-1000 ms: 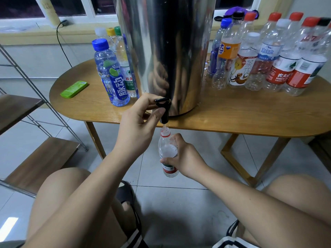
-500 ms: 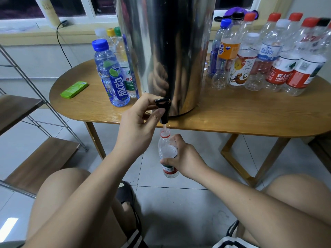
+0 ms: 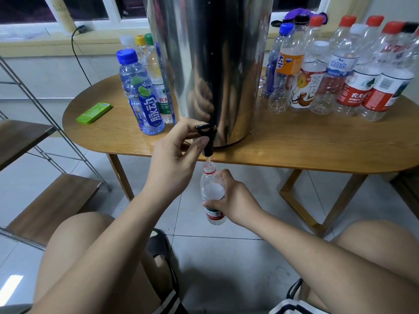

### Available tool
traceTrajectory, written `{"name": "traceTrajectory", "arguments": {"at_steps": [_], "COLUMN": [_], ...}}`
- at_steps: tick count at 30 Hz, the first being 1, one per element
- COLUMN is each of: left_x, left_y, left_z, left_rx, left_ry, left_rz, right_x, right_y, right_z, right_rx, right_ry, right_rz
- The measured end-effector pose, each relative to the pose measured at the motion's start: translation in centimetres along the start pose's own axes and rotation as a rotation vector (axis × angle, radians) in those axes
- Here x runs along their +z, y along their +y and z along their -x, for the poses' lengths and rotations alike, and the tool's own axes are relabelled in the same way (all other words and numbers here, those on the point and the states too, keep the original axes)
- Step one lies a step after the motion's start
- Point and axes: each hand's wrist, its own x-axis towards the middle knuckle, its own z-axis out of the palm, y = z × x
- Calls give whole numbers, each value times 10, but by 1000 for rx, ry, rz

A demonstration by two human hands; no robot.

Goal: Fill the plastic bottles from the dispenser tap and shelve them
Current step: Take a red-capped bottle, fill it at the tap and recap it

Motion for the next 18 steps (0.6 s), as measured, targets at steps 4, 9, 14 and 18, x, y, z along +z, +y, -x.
{"name": "traceTrajectory", "arguments": {"at_steps": [4,9,14,18], "left_x": [1,1,1,0], "left_y": [-2,-3,-1,0], "left_z": [0,-1,0,0], "left_rx": [-4,-10,-3,7], "left_ry": [-2,-6,-3,-3], "left_rz": [14,21,12,-2], "right_x": [0,-1,0,2], "right_y": [0,0,0,2], "right_z": [0,1,0,-1], "right_rx": [-3,0,-1,1], "right_ry": [1,1,4,14], "right_rz": [-4,-3,1,1]}}
